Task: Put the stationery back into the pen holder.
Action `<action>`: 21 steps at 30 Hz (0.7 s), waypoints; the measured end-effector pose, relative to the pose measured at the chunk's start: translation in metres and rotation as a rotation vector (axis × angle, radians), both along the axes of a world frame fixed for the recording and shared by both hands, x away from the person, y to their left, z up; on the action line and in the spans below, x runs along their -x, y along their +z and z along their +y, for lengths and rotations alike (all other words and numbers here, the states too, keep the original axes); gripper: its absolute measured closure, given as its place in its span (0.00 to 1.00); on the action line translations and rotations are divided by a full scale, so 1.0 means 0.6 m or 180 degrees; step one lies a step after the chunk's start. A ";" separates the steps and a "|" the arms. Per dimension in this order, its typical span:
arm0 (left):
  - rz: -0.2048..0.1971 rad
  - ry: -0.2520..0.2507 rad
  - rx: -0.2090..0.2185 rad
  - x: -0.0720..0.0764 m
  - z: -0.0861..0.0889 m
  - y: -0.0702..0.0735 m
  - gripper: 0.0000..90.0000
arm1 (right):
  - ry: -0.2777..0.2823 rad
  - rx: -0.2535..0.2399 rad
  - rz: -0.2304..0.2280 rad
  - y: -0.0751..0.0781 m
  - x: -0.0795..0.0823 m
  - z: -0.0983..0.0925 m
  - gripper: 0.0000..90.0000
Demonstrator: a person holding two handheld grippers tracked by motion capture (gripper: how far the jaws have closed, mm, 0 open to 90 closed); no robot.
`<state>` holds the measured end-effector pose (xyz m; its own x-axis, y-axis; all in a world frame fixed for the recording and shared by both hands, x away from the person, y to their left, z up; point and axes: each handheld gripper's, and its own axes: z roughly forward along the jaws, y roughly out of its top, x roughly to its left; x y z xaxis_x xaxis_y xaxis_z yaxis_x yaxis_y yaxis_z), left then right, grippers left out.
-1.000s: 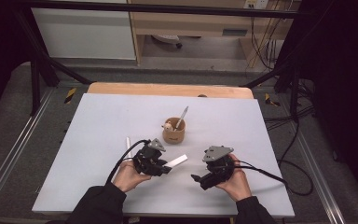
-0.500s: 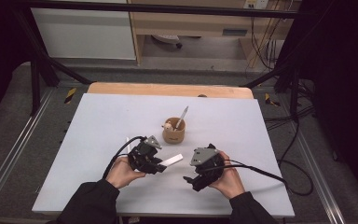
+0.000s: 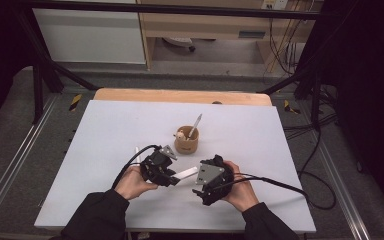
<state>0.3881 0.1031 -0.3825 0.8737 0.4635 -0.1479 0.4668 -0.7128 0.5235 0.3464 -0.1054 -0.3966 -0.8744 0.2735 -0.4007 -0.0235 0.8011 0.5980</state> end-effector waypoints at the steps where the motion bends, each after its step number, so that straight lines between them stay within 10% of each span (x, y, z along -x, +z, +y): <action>1: 0.0010 -0.0009 -0.0009 -0.001 -0.003 0.000 0.74 | 0.0014 -0.0002 -0.0036 -0.001 0.000 0.001 0.17; 21: 0.0023 -0.0214 -0.0168 -0.002 -0.053 0.014 0.74 | 0.0359 0.0358 -0.0540 -0.016 0.011 0.001 0.40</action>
